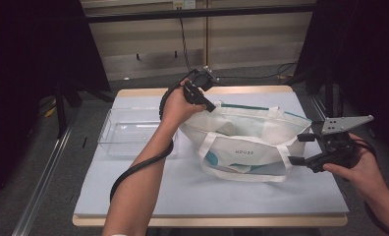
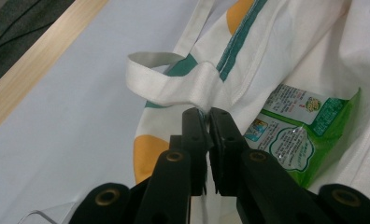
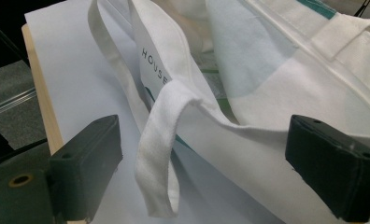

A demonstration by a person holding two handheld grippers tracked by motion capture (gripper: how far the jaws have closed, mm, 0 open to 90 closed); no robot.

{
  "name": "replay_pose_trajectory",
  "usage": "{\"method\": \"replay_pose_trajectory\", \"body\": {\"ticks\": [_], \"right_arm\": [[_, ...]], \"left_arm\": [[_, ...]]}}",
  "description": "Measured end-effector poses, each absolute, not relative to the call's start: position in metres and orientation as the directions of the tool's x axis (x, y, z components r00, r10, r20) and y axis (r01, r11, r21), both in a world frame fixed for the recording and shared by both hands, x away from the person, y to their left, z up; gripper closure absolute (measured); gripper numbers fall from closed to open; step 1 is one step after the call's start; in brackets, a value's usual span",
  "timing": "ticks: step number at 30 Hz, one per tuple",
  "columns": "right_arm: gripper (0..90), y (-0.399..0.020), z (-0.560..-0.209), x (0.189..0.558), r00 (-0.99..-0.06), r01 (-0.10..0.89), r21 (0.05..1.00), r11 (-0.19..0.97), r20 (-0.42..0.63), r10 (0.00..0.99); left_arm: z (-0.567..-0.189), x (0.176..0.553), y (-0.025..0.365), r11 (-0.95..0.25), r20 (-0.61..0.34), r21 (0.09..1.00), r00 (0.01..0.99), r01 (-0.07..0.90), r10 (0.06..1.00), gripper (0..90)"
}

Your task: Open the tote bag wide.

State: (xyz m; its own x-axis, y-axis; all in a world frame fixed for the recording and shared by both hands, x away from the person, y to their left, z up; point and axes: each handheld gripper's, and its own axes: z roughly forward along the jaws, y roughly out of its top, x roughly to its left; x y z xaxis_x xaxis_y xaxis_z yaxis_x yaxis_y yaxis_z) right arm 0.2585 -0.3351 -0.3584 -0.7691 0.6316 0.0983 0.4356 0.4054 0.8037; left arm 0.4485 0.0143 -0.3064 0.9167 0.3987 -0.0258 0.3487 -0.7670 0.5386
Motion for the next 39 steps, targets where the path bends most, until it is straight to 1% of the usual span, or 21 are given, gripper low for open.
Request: {"method": "replay_pose_trajectory", "body": {"ticks": [12,15,22,26,29,32,33,34,35,36,37,38,39], "right_arm": [[12.8,-0.327,-0.351,0.263,-0.781,0.410,0.796,0.445,0.055,0.622],[14.9,-0.321,-0.350,0.265,-0.788,0.396,0.795,0.460,0.036,0.614],[16.2,-0.317,-0.352,0.268,-0.795,0.395,0.785,0.476,0.033,0.605],[23.4,-0.312,-0.357,0.269,-0.808,0.381,0.774,0.506,0.012,0.589],[32.3,-0.307,-0.360,0.270,-0.827,0.359,0.760,0.541,-0.009,0.562],[45.7,-0.302,-0.363,0.273,-0.843,0.345,0.750,0.564,-0.017,0.538],[45.7,-0.302,-0.363,0.273,-0.843,0.345,0.750,0.564,-0.017,0.538],[47.7,-0.301,-0.364,0.273,-0.844,0.346,0.746,0.569,-0.017,0.536],[56.1,-0.299,-0.366,0.274,-0.844,0.342,0.736,0.584,-0.033,0.536],[56.1,-0.299,-0.366,0.274,-0.844,0.342,0.736,0.584,-0.033,0.536],[64.2,-0.300,-0.368,0.275,-0.843,0.345,0.733,0.586,-0.033,0.537],[68.5,-0.301,-0.369,0.275,-0.845,0.348,0.732,0.585,-0.024,0.533],[70.7,-0.302,-0.370,0.275,-0.850,0.349,0.728,0.589,-0.018,0.526]], "left_arm": [[-0.306,0.449,0.013,-0.769,-0.027,0.536,0.917,0.348,0.397,85.7],[-0.306,0.449,0.013,-0.769,-0.028,0.537,0.918,0.347,0.395,85.7],[-0.306,0.448,0.013,-0.768,-0.029,0.538,0.918,0.348,0.395,85.7],[-0.307,0.449,0.014,-0.768,-0.038,0.536,0.919,0.350,0.393,85.6],[-0.306,0.449,0.014,-0.768,-0.039,0.536,0.919,0.350,0.392,85.5],[-0.307,0.448,0.014,-0.765,-0.041,0.538,0.917,0.354,0.396,84.5],[-0.307,0.448,0.014,-0.764,-0.043,0.540,0.918,0.353,0.394,84.5],[-0.307,0.449,0.014,-0.763,-0.040,0.544,0.919,0.350,0.393,82.7],[-0.306,0.449,0.014,-0.761,-0.044,0.547,0.921,0.347,0.388,78.8],[-0.306,0.449,0.014,-0.761,-0.044,0.547,0.921,0.347,0.388,76.7],[-0.306,0.450,0.012,-0.776,-0.040,0.536,0.929,0.332,0.369,73.6],[-0.306,0.450,0.012,-0.776,-0.040,0.536,0.929,0.332,0.369,71.0],[-0.308,0.450,0.010,-0.771,-0.041,0.543,0.927,0.334,0.373,68.7]]}}
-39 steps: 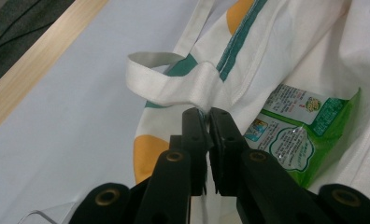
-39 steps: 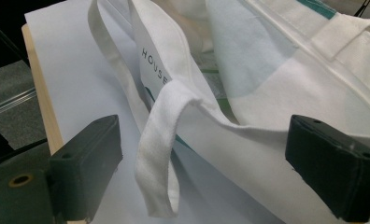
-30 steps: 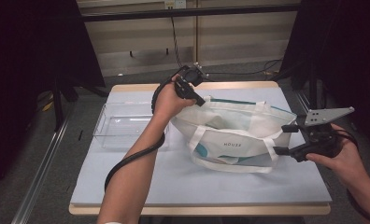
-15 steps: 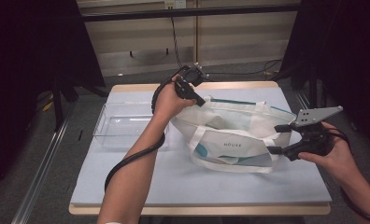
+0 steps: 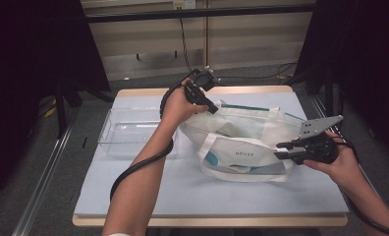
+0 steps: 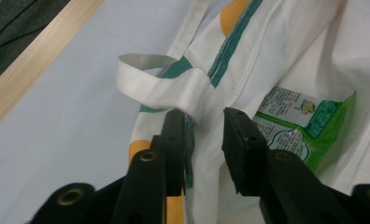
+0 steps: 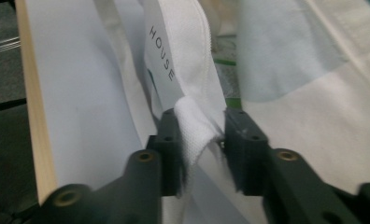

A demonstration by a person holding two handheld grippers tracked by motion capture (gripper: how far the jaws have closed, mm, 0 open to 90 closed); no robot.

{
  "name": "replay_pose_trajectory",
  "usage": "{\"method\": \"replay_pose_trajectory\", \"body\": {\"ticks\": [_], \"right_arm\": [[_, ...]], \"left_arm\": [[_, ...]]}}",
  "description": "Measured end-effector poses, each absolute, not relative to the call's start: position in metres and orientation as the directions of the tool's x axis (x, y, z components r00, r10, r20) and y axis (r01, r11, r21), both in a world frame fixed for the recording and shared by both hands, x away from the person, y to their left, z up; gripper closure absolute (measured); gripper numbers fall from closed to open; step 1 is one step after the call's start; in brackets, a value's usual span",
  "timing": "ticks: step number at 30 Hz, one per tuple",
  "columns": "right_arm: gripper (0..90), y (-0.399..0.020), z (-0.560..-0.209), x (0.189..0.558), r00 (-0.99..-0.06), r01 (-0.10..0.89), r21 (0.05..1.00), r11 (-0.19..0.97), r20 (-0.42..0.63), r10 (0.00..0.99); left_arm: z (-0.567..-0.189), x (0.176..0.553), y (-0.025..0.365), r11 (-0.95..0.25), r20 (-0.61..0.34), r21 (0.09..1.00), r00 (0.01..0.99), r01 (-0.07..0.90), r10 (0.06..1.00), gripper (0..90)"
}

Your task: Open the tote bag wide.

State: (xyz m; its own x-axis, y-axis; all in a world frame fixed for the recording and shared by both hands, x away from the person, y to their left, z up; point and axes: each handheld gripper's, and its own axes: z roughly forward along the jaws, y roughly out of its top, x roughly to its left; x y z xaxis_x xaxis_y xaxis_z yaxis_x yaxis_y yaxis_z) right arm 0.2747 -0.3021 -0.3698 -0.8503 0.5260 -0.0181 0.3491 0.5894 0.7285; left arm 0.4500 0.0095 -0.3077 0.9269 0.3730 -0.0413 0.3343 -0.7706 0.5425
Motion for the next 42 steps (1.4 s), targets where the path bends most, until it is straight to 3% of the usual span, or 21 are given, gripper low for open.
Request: {"method": "replay_pose_trajectory", "body": {"ticks": [4,5,7,15,22,27,28,29,30,42], "right_arm": [[75.4,-0.304,-0.373,0.274,-0.859,0.342,0.723,0.601,-0.018,0.511],[76.4,-0.305,-0.373,0.272,-0.858,0.344,0.724,0.597,-0.016,0.513],[76.7,-0.305,-0.373,0.272,-0.864,0.335,0.723,0.604,-0.019,0.503],[77.9,-0.306,-0.373,0.272,-0.870,0.329,0.724,0.606,-0.016,0.493],[78.1,-0.305,-0.372,0.273,-0.871,0.321,0.729,0.605,-0.024,0.490],[78.1,-0.303,-0.373,0.272,-0.873,0.321,0.731,0.601,-0.017,0.487],[78.1,-0.302,-0.374,0.272,-0.873,0.320,0.732,0.602,-0.019,0.487],[78.2,-0.303,-0.375,0.273,-0.871,0.329,0.734,0.595,-0.008,0.491],[78.2,-0.304,-0.376,0.273,-0.873,0.326,0.737,0.592,-0.005,0.487],[79.0,-0.303,-0.380,0.266,-0.899,0.312,0.728,0.610,0.019,0.438]], "left_arm": [[-0.311,0.451,0.006,-0.769,-0.050,0.544,0.928,0.336,0.370,64.9],[-0.311,0.452,0.004,-0.776,-0.049,0.538,0.931,0.329,0.361,57.4],[-0.313,0.452,-0.002,-0.776,-0.046,0.534,0.928,0.335,0.369,50.6],[-0.317,0.457,-0.005,-0.777,-0.043,0.523,0.922,0.350,0.386,33.7],[-0.321,0.452,-0.011,-0.801,-0.049,0.516,0.944,0.303,0.325,39.3],[-0.331,0.452,-0.014,-0.826,-0.088,0.480,0.954,0.294,0.288,60.8],[-0.332,0.452,-0.014,-0.836,-0.080,0.471,0.957,0.282,0.278,60.8],[-0.332,0.452,-0.014,-0.841,-0.075,0.464,0.958,0.278,0.276,76.5],[-0.333,0.452,-0.013,-0.839,-0.089,0.465,0.958,0.282,0.273,79.8],[-0.326,0.458,-0.011,-0.795,-0.053,0.513,0.937,0.323,0.346,81.8]]}}
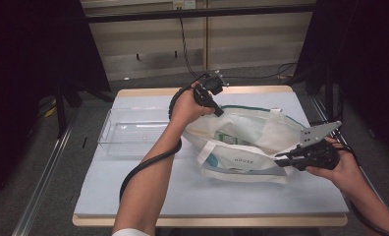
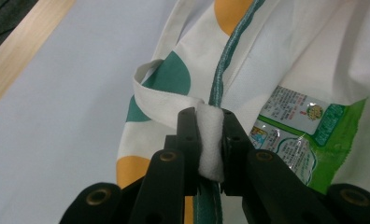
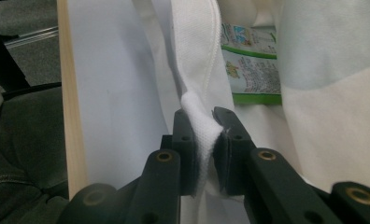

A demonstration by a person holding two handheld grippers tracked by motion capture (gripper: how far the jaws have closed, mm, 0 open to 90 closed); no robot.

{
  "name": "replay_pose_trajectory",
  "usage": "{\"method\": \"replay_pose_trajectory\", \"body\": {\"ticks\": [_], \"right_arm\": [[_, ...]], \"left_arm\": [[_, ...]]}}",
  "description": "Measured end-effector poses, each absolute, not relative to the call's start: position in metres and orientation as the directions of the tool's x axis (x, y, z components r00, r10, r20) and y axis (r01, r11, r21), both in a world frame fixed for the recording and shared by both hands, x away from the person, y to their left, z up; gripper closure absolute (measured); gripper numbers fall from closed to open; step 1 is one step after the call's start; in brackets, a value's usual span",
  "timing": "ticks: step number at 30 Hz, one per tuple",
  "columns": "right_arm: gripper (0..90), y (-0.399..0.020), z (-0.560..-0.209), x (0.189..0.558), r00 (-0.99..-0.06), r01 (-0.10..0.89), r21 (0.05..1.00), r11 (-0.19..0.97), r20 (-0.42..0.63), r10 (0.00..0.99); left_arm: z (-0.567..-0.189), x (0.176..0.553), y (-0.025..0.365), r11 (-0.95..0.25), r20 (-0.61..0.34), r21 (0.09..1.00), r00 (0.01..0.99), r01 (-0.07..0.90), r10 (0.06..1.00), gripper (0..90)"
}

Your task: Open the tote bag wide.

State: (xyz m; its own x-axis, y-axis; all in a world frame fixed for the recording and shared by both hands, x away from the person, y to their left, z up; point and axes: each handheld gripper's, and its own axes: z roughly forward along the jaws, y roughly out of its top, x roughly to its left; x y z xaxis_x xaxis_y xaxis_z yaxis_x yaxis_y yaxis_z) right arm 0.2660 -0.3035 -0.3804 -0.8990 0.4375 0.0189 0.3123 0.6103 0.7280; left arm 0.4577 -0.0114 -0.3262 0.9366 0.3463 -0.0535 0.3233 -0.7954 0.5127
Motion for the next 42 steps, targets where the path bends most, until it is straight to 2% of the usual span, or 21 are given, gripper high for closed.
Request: {"method": "replay_pose_trajectory", "body": {"ticks": [10,42], "right_arm": [[79.2,-0.306,-0.392,0.257,-0.908,0.309,0.727,0.613,0.034,0.418],[79.5,-0.302,-0.419,0.252,-0.917,0.322,0.708,0.629,0.067,0.393]], "left_arm": [[-0.332,0.467,-0.012,-0.759,-0.048,0.535,0.910,0.371,0.411,81.9],[-0.355,0.484,-0.010,-0.725,-0.051,0.534,0.873,0.435,0.486,82.0]]}}
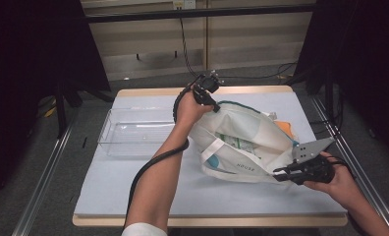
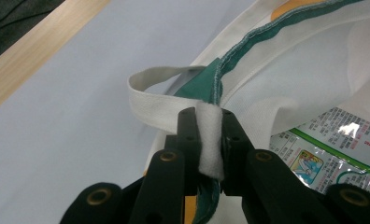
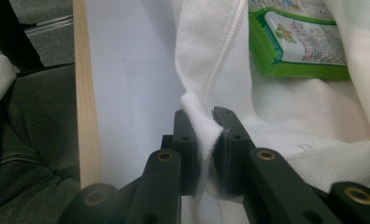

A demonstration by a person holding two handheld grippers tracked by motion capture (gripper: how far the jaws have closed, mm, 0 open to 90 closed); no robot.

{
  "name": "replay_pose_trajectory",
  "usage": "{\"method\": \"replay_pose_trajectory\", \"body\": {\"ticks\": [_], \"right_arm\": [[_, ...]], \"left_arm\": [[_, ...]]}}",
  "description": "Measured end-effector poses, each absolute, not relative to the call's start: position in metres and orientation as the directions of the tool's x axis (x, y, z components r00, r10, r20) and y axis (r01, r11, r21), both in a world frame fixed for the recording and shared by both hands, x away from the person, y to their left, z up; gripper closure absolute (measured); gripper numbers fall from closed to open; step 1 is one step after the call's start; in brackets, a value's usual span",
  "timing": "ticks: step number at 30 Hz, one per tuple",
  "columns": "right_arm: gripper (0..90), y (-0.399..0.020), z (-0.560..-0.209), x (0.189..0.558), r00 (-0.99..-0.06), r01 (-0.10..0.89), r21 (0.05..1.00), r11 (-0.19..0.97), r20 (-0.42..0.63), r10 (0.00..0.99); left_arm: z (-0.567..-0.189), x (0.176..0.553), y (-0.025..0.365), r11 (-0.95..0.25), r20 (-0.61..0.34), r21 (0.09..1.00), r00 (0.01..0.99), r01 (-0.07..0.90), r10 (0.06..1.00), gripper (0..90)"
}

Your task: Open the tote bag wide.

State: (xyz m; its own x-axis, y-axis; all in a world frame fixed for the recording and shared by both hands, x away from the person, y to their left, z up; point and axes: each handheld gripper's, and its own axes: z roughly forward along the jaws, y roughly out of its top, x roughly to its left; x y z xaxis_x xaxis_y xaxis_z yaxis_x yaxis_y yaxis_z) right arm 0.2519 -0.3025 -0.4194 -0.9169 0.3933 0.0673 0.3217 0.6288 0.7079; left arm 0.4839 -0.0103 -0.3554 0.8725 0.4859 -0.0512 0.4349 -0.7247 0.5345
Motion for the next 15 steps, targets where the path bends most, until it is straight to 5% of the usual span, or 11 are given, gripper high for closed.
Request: {"method": "replay_pose_trajectory", "body": {"ticks": [15], "right_arm": [[79.4,-0.303,-0.429,0.253,-0.913,0.335,0.709,0.620,0.083,0.399]], "left_arm": [[-0.370,0.487,-0.008,-0.712,-0.065,0.535,0.863,0.454,0.501,82.0]]}}
